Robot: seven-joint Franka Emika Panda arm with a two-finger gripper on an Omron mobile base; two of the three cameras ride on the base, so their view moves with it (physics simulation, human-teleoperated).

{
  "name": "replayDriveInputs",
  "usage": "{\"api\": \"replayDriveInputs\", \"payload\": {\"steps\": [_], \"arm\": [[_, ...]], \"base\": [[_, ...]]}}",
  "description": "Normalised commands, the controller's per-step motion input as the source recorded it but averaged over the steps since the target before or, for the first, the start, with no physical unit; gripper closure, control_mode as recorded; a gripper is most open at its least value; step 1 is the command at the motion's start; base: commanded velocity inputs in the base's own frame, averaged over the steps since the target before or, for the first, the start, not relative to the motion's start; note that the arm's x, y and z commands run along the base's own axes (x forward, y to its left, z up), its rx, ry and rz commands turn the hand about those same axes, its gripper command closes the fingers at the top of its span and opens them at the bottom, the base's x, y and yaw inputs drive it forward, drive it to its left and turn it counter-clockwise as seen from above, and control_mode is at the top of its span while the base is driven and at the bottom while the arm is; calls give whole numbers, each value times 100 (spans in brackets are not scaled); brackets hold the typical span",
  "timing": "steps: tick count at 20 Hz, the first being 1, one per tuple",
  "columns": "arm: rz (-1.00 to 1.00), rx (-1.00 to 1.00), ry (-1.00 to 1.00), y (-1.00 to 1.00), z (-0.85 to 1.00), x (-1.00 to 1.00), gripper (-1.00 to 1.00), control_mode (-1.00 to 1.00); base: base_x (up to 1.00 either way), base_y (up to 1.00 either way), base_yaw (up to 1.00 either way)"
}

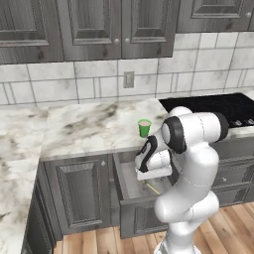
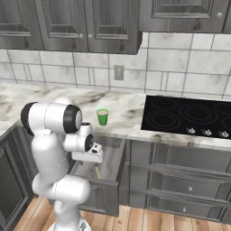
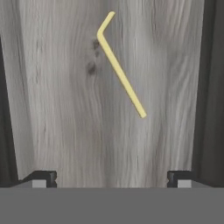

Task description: Pick up the straw from the left drawer and put it inside the smoothie cup.

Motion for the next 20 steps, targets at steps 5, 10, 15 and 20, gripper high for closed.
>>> {"api": "replayDriveInputs", "payload": {"steps": [5, 10, 15, 20], "arm": [[0, 0, 0, 0, -23, 12, -100, -100], [0, 0, 0, 0, -18, 12, -100, -100], [0, 0, 0, 0, -20, 8, -100, -100], [0, 0, 0, 0, -21, 9, -100, -100]], "base": [[0, 0, 0], [0, 0, 0], [0, 0, 0], [0, 0, 0]]}}
